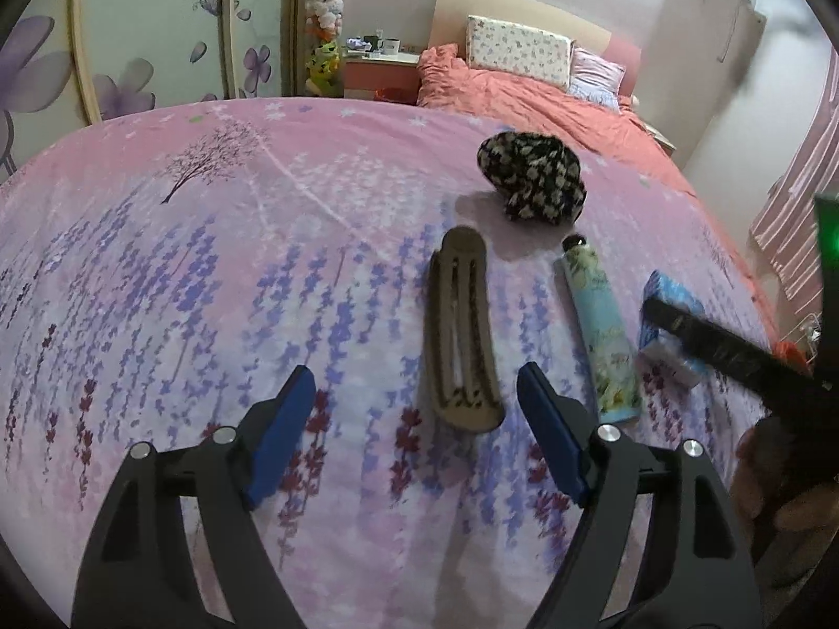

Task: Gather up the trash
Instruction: 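Grasp the blue tissue pack with the right tool while the left tool grasps the brown hair clip, then lift the tissue pack with the right tool while the left tool lifts the hair clip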

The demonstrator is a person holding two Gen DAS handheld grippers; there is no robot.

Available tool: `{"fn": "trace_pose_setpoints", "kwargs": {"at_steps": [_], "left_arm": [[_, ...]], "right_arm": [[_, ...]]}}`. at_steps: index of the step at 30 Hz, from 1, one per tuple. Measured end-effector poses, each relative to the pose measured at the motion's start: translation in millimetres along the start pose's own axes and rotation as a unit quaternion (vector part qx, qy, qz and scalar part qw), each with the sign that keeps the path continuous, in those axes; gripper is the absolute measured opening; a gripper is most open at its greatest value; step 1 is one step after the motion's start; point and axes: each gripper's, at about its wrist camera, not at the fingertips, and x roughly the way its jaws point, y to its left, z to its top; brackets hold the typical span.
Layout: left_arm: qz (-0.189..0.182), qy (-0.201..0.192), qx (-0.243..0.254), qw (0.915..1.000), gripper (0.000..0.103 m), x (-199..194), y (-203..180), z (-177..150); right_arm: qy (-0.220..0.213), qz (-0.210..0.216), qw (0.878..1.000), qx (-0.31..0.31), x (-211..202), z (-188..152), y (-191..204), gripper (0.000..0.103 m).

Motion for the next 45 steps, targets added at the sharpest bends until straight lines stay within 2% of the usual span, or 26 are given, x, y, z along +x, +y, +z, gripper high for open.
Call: {"fn": "trace_pose_setpoints", "kwargs": {"at_steps": [3, 5, 6, 9, 11, 16, 19, 23, 27, 30, 34, 41, 45], "left_arm": [[0.005, -0.003, 0.003, 1.0000, 0.078, 8.2, -9.6, 7.1], [0.006, 0.003, 0.006, 1.0000, 0.067, 16.3, -15.2, 10.1], [0.015, 0.000, 0.012, 0.9998, 0.067, 19.0, -18.5, 10.9], [0.026, -0.007, 0.033, 0.9991, 0.049, 24.4, -26.8, 13.8], [0.021, -0.007, 0.039, 0.9990, 0.031, 26.2, -29.2, 15.4], [-0.016, -0.001, 0.069, 0.9975, 0.031, 18.9, -33.7, 3.4], [-0.009, -0.002, 0.092, 0.9958, 0.032, 10.0, -35.9, -11.4], [-0.006, -0.003, 0.075, 0.9971, 0.034, 9.2, -31.9, -13.8], [0.008, -0.002, 0.085, 0.9963, 0.036, 10.1, -35.8, -14.6], [0.004, 0.000, 0.086, 0.9963, 0.041, 9.2, -36.8, -17.1], [0.018, 0.001, 0.090, 0.9958, 0.046, 10.6, -39.4, -17.1], [-0.007, 0.002, 0.078, 0.9969, 0.054, 10.0, -34.2, -15.9], [-0.008, 0.003, 0.084, 0.9965, 0.058, 10.9, -35.9, -16.1]], "right_arm": [[-0.008, 0.003, 1.000, -0.014, -9.6, -10.6, -5.6, 0.060], [-0.009, 0.005, 1.000, -0.014, -16.8, -16.8, -13.1, 0.059], [-0.011, 0.004, 1.000, -0.015, -20.4, -20.3, -17.1, 0.059], [-0.018, -0.002, 1.000, -0.018, -32.7, -32.4, -32.8, 0.058], [-0.020, -0.004, 1.000, -0.021, -41.7, -40.2, -43.3, 0.058], [-0.022, -0.001, 0.999, -0.033, -58.1, -58.0, -61.5, 0.058], [-0.021, -0.001, 0.999, -0.028, -62.2, -61.5, -70.6, 0.060], [-0.015, -0.004, 1.000, -0.017, -56.3, -55.7, -68.5, 0.060], [-0.013, -0.014, 1.000, -0.025, -54.7, -56.4, -66.1, 0.061], [-0.012, -0.017, 0.999, -0.026, -53.2, -55.2, -64.3, 0.062], [-0.012, -0.022, 0.999, -0.024, -50.3, -55.0, -62.6, 0.064], [-0.010, -0.033, 0.999, -0.027, -52.0, -58.3, -65.6, 0.068], [-0.009, -0.042, 0.999, -0.026, -51.5, -58.8, -65.8, 0.071]]}}
